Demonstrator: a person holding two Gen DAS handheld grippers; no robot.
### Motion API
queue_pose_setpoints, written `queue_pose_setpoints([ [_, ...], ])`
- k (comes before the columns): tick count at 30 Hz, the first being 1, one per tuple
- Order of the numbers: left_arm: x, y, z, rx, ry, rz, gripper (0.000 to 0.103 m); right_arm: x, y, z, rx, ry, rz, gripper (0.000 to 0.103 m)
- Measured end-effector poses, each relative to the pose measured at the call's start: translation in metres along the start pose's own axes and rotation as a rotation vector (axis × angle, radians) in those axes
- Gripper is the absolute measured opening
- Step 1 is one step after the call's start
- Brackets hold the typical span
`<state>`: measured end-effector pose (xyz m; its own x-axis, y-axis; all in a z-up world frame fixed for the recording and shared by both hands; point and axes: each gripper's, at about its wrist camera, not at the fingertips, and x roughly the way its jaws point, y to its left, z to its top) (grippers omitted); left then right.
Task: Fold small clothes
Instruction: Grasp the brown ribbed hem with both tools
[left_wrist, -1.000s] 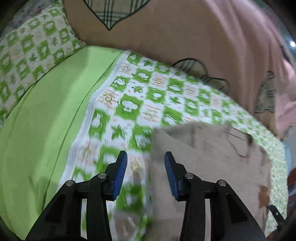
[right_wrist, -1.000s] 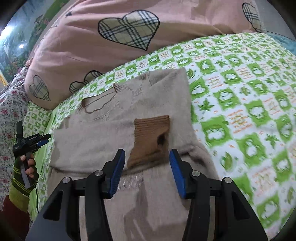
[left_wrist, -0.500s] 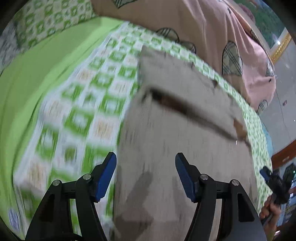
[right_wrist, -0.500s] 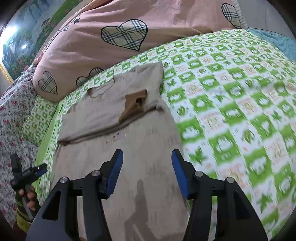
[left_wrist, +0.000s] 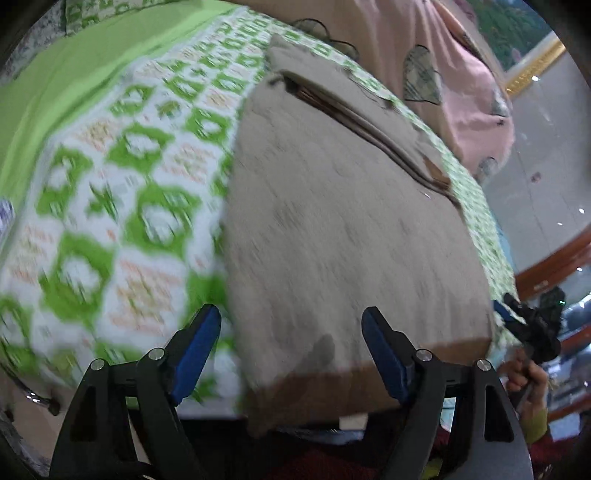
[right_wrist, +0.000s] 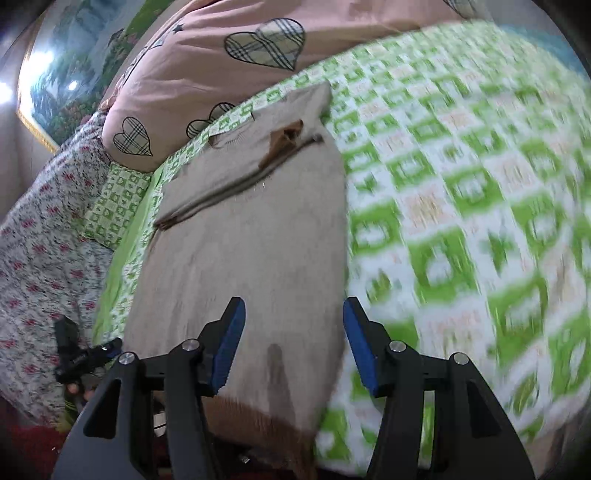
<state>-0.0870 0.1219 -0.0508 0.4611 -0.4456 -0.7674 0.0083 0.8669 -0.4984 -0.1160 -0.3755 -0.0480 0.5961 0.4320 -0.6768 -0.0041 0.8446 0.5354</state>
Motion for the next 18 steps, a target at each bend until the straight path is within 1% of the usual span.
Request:
queue_pose_setpoints([
  [2, 0.001, -0.004, -0.013, 0.012, 0.007, -0.044, 0.077, 0.001, -0.006, -0.012, 0.023, 0.050, 0.041, 0.056],
  [3, 0.001, -0.006, -0.019, 0.025, 0.007, -0.056, 0.075, 0.004, -0.008, -0.020, 0.020, 0.088, 0.076, 0.056],
  [4, 0.001, -0.008, -0.023, 0.039, 0.003, -0.059, 0.073, 0.005, -0.006, -0.029, -0.001, 0.109, 0.108, 0.056],
  [6, 0.001, -0.008, -0.030, 0.057, 0.013, -0.082, 0.063, 0.005, 0.000, -0.040, -0.044, 0.125, 0.149, 0.056],
  [7, 0.001, -0.008, -0.031, 0.057, 0.018, -0.092, 0.061, 0.008, 0.003, -0.046, -0.058, 0.156, 0.185, 0.056],
  [10, 0.003, -0.001, -0.032, 0.060, 0.033, -0.149, 0.060, 0.019, 0.015, -0.057, -0.112, 0.218, 0.236, 0.056],
  [12, 0.005, 0.004, -0.029, 0.053, 0.047, -0.176, 0.053, 0.027, 0.022, -0.062, -0.138, 0.232, 0.252, 0.056],
  [14, 0.005, 0.008, -0.025, 0.046, 0.064, -0.201, 0.048, 0.032, 0.025, -0.063, -0.130, 0.230, 0.281, 0.055],
  [15, 0.004, 0.012, -0.023, 0.041, 0.078, -0.217, 0.048, 0.032, 0.023, -0.062, -0.114, 0.229, 0.294, 0.054],
  [18, 0.003, 0.021, -0.022, 0.024, 0.105, -0.258, 0.048, 0.030, 0.011, -0.060, -0.069, 0.232, 0.314, 0.047],
])
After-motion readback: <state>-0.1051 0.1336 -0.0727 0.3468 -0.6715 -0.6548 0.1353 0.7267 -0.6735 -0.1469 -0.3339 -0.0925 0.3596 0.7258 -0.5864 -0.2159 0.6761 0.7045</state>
